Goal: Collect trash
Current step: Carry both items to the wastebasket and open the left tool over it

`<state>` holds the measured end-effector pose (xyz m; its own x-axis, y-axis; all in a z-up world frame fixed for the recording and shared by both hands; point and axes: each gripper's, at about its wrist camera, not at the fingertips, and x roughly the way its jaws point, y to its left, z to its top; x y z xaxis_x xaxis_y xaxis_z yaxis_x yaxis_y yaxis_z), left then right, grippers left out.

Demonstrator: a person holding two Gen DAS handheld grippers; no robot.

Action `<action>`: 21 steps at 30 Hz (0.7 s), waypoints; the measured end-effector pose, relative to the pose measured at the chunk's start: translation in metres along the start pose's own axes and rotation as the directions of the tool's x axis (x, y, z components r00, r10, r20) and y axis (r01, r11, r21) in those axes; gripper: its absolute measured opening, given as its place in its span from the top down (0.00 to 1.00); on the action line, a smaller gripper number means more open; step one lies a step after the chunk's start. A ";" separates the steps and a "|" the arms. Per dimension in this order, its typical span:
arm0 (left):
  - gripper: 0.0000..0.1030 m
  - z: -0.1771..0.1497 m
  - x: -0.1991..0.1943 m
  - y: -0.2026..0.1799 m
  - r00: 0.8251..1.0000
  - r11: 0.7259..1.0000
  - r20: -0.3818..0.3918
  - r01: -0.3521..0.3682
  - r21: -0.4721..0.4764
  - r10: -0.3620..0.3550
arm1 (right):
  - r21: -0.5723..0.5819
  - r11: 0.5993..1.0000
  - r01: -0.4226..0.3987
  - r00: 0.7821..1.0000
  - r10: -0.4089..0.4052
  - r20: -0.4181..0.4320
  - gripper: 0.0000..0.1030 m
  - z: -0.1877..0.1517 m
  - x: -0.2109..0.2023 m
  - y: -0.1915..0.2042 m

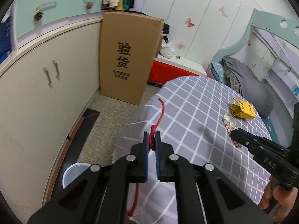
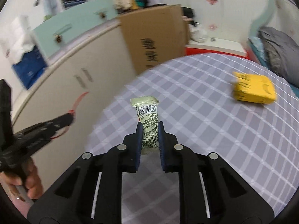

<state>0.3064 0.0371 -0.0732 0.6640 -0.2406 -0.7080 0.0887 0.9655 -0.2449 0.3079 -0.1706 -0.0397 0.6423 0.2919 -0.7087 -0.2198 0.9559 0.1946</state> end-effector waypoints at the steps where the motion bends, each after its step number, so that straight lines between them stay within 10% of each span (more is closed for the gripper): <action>1: 0.94 -0.003 -0.006 0.009 1.000 1.000 0.004 -0.006 -0.011 0.006 | -0.019 1.000 -0.018 1.000 0.018 -0.001 0.84 0.000 0.000 0.014; 21: 0.94 -0.080 -0.002 0.201 0.986 0.956 -0.121 -0.142 -0.255 0.114 | -0.170 0.957 -0.234 0.950 0.188 -0.249 0.84 -0.067 0.118 0.214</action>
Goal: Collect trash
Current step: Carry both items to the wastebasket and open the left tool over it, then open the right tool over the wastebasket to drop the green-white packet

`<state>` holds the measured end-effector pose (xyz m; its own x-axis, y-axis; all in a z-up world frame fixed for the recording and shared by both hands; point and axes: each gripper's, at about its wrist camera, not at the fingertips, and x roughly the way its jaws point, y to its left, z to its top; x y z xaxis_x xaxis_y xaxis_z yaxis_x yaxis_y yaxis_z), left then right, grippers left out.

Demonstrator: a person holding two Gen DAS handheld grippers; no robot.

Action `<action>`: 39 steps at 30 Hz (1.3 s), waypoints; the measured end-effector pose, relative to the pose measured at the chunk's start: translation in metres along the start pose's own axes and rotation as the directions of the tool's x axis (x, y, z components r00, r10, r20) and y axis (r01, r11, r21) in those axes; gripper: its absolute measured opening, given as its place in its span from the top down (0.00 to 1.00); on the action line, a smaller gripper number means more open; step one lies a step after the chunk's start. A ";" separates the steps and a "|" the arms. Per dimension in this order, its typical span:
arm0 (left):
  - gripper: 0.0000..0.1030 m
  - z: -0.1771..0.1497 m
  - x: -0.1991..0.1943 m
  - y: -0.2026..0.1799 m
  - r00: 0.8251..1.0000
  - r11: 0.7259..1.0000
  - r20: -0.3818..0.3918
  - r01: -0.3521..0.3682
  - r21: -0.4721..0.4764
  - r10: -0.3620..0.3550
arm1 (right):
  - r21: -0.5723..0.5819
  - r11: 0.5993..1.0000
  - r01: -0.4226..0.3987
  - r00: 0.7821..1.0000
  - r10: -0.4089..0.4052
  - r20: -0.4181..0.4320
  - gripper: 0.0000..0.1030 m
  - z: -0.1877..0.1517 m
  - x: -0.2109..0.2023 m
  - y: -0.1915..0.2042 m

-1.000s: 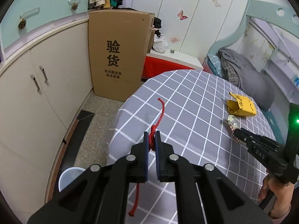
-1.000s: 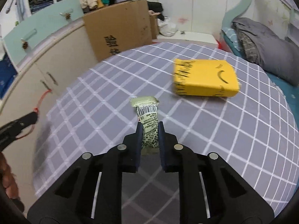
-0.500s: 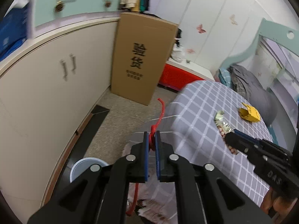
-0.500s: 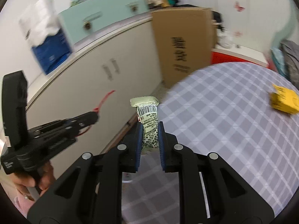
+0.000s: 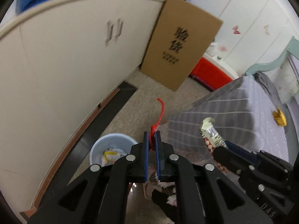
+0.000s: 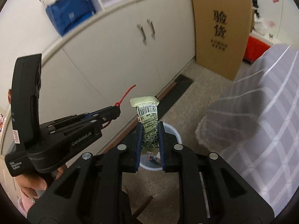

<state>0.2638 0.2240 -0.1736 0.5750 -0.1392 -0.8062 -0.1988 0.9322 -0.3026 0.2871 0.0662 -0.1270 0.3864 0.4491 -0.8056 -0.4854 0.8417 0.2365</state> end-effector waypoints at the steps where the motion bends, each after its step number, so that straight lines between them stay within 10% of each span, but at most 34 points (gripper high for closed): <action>1: 0.94 -0.002 0.008 0.008 1.000 1.000 -0.019 -0.008 -0.011 0.008 | 0.002 1.000 0.001 1.000 -0.001 -0.016 0.84 -0.002 0.010 0.001; 12: 0.88 -0.022 0.070 0.050 0.987 0.995 -0.148 -0.071 -0.064 0.061 | 0.045 0.999 0.015 0.991 -0.008 -0.132 0.84 -0.021 0.084 -0.001; 16: 0.39 -0.027 0.083 0.062 0.979 0.991 -0.185 -0.103 -0.088 0.085 | 0.053 0.998 0.020 0.987 -0.011 -0.158 0.84 -0.024 0.098 -0.001; 39: 0.36 -0.028 0.072 0.079 0.977 0.983 -0.175 -0.141 -0.115 0.119 | 0.036 0.999 0.015 0.986 -0.009 -0.166 0.84 -0.020 0.112 0.012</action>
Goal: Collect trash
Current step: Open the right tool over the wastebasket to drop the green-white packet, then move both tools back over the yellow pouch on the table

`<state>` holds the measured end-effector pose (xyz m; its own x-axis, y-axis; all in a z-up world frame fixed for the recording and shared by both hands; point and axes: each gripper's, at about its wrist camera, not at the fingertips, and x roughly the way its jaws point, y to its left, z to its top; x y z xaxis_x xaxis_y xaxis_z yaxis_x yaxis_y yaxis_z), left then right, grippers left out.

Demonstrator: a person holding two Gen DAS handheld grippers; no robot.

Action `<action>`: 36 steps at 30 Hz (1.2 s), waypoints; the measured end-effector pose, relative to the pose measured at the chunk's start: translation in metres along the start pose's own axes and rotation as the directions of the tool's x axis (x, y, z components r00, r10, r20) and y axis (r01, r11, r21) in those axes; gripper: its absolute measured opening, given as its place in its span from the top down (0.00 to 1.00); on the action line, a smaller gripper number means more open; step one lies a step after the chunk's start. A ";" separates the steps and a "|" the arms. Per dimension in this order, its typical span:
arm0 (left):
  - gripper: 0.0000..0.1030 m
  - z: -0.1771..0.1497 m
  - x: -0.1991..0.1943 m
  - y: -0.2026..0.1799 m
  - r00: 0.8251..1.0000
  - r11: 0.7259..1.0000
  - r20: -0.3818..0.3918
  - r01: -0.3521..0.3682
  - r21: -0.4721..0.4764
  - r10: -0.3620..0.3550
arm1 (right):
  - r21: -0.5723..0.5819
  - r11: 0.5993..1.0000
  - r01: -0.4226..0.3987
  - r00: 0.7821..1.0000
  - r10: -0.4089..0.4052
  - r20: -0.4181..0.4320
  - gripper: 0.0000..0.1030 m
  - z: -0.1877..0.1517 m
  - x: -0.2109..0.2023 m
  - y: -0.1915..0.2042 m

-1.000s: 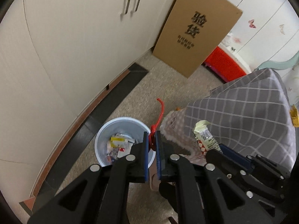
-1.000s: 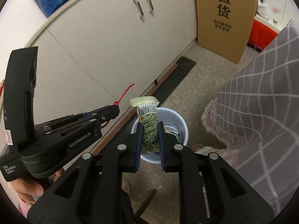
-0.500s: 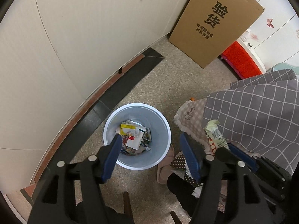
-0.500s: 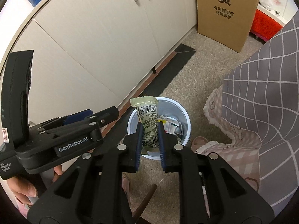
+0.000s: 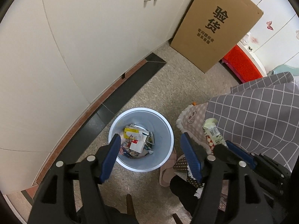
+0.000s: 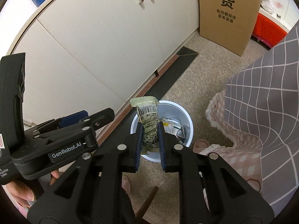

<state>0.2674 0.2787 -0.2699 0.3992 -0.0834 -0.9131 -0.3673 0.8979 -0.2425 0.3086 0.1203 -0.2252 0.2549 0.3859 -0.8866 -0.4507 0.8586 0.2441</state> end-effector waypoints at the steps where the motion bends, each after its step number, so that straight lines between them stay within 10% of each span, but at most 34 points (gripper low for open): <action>1: 0.36 0.000 -0.003 0.001 1.000 1.000 0.010 -0.016 -0.003 0.016 | -0.001 1.000 0.000 1.000 0.000 0.002 0.84 0.000 0.000 0.001; 7: 0.34 0.003 -0.014 0.010 0.996 0.997 0.054 -0.071 -0.015 0.072 | 0.013 1.000 -0.016 1.000 0.016 0.015 0.78 0.005 0.002 0.005; 11: 0.34 0.005 -0.022 0.014 0.994 0.996 0.068 -0.082 -0.024 0.084 | 0.017 1.000 -0.020 0.999 0.019 0.044 0.56 0.006 -0.003 0.005; 23: 0.33 0.000 -0.075 -0.011 0.984 0.999 0.174 -0.037 -0.013 0.039 | 0.007 1.000 -0.007 0.980 0.006 0.198 0.56 0.006 -0.084 0.002; 36: 0.32 -0.012 -0.180 -0.119 0.896 0.991 0.430 0.070 0.111 -0.111 | 0.040 0.999 0.006 0.885 -0.024 0.465 0.56 -0.007 -0.237 -0.059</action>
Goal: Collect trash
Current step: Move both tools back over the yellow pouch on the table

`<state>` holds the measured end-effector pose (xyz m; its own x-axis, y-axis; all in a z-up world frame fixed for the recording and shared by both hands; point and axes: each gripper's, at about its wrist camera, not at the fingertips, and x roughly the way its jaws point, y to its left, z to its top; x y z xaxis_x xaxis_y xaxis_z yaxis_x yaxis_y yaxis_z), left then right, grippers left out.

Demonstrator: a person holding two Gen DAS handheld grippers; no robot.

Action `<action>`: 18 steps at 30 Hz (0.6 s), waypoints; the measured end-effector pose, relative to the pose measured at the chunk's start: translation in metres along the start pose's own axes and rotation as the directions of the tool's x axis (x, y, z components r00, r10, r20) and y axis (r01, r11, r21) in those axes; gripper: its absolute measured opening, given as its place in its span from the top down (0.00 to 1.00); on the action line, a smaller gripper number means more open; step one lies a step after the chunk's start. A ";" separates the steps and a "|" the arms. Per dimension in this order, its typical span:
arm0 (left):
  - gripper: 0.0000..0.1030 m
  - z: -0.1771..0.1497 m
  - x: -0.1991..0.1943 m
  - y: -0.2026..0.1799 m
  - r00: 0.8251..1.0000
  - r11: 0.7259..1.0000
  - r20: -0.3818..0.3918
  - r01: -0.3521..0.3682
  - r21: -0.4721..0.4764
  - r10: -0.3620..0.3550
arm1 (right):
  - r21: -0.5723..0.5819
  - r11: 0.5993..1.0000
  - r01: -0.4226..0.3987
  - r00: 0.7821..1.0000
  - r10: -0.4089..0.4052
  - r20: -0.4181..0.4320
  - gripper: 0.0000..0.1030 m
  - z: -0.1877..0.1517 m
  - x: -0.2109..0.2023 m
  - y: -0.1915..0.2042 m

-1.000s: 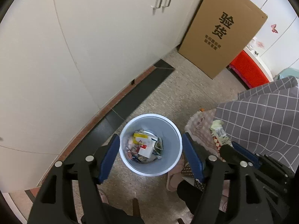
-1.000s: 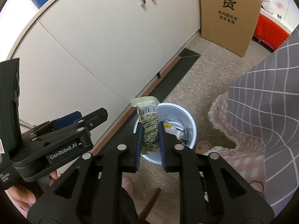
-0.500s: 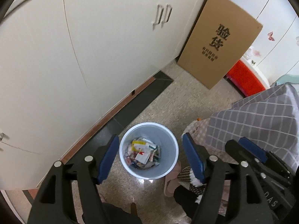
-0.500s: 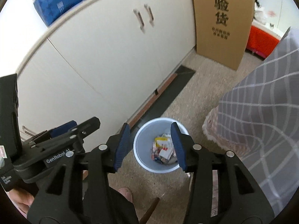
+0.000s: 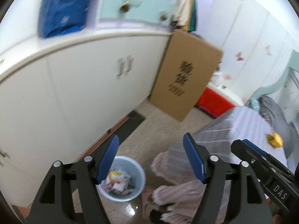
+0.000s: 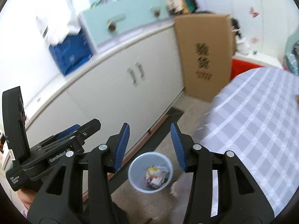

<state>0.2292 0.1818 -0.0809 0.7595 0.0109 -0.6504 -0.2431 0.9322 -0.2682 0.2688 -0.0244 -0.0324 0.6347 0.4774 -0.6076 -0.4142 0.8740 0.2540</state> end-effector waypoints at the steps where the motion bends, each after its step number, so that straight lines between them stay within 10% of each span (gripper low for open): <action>1: 0.32 0.001 -0.002 -0.015 1.000 1.000 0.008 0.015 0.016 -0.015 | 0.009 1.000 0.013 1.000 -0.013 0.019 0.56 0.003 -0.010 -0.011; 18: 0.32 -0.036 0.051 -0.318 0.956 0.876 -0.109 0.295 0.381 -0.274 | 0.280 0.898 0.339 0.915 -0.384 0.124 0.56 -0.006 -0.143 -0.275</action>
<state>0.3233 -0.1270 -0.0543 0.7267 -0.2844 -0.6253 0.2409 0.9580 -0.1558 0.2881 -0.3338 -0.0199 0.8207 0.1123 -0.5602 0.0259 0.9722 0.2328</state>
